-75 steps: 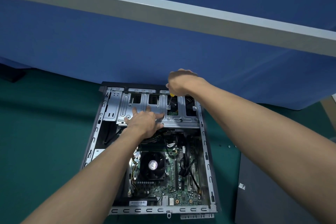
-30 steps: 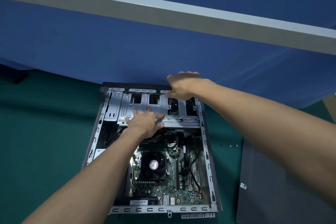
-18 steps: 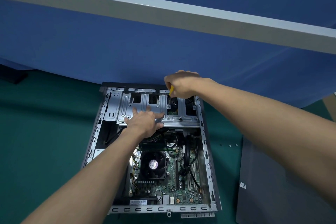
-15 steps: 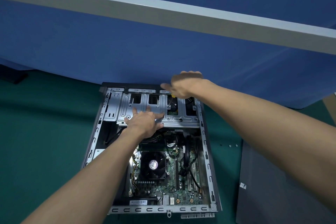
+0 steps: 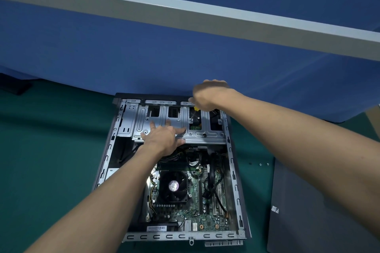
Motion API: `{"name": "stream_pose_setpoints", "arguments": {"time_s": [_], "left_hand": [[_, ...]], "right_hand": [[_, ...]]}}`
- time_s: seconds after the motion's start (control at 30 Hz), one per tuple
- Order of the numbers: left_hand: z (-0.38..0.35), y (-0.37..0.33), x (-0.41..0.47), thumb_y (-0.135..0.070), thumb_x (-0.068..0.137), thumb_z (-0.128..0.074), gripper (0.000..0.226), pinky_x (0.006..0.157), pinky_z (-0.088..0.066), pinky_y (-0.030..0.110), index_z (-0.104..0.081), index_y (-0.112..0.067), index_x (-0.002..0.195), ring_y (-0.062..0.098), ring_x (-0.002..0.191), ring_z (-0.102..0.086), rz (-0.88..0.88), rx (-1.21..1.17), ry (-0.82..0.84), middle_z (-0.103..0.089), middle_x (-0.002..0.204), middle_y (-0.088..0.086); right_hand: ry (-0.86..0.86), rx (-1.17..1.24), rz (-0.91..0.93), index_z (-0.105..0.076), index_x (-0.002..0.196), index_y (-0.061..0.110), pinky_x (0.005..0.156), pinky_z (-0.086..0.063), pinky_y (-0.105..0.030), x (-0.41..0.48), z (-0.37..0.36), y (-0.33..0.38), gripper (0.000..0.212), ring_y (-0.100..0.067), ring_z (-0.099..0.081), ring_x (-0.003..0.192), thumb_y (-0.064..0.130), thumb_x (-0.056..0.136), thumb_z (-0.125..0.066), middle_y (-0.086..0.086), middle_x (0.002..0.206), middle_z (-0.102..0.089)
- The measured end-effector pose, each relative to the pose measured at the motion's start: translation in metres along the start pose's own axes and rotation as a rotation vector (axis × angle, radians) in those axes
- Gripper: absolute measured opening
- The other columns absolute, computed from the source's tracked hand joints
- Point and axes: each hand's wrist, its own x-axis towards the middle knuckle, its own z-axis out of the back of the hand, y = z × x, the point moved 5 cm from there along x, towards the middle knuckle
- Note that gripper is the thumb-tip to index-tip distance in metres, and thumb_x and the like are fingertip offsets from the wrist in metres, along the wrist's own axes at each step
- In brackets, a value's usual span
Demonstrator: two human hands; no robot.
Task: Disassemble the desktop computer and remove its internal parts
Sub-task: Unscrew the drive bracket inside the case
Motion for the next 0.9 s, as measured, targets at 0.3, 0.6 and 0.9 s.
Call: {"name": "stream_pose_setpoints", "arguments": {"time_s": [0.3,0.6,0.9], "left_hand": [[0.0013,-0.0012,-0.0026,-0.055,0.095,-0.045,0.052,0.107,-0.011,0.074,-0.028,-0.051,0.145,0.046,0.145,0.003,-0.012,0.015,-0.005,-0.009,0.162,0.002],[0.0015,-0.0007,-0.0033,-0.054,0.096,-0.044,0.051,0.106,-0.01,0.073,-0.028,-0.052,0.144,0.046,0.144,0.005,-0.002,0.012,0.006,-0.007,0.162,0.002],[0.0018,-0.0022,-0.0041,-0.054,0.096,-0.044,0.052,0.108,-0.011,0.072,-0.027,-0.051,0.145,0.046,0.144,0.005,-0.006,0.016,0.006,-0.004,0.162,0.001]], "right_hand": [[0.01,0.049,0.003,-0.046,0.077,0.018,0.073,-0.034,-0.033,-0.0002,-0.0001,0.0042,0.046,-0.023,-0.047,0.079,0.06,0.094,-0.038,0.003,0.078,-0.044],[0.053,0.147,0.098,-0.052,0.098,0.018,0.063,-0.041,-0.031,-0.0034,0.0025,0.0065,0.01,-0.026,-0.054,0.089,0.015,0.089,-0.049,-0.003,0.1,-0.054],[0.06,0.138,0.037,-0.047,0.081,0.012,0.061,-0.037,-0.029,-0.0072,0.0012,0.006,0.014,-0.028,-0.051,0.079,0.017,0.092,-0.042,-0.004,0.084,-0.048]]}}
